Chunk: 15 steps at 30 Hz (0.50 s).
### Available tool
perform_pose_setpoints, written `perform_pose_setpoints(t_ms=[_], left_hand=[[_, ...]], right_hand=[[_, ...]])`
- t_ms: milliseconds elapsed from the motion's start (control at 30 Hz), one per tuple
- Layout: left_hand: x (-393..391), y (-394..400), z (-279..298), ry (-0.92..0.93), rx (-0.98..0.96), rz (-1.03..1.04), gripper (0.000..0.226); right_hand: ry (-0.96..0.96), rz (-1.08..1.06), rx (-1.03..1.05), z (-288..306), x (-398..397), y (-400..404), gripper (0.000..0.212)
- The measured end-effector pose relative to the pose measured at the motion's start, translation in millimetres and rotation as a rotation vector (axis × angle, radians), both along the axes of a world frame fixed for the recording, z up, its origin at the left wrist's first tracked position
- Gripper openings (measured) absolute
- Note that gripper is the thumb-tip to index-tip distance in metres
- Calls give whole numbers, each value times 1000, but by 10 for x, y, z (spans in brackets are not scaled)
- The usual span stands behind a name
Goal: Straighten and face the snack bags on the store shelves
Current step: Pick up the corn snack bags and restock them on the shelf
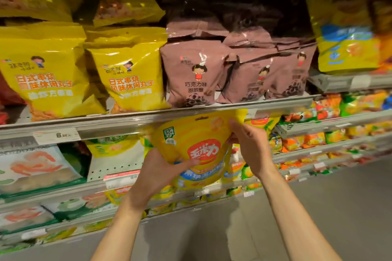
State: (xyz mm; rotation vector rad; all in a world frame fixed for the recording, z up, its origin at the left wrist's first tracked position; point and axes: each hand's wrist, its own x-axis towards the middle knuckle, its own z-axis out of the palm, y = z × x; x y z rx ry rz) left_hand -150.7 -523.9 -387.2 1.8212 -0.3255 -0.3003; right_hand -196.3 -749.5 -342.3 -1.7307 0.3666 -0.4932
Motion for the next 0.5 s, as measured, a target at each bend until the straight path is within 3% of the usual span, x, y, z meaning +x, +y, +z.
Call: perform_pose_setpoints(t_ms=[100,200,367,500], left_hand=[[-61,-412,-56,1,39,9,46],[-73,-873,-112,-14,121,95,38],[-209,-1635,-272,-91,122,190,36],[-340,-1973,-255,-114,86,206,52]], right_hand=[[-30,21,-19,6,-32,-391,47],[-20,74,-50,2,-86,-859,48],[13,206,23,-73,-154,-1662,35],[84,378,46,-177,-177,-2083,17]])
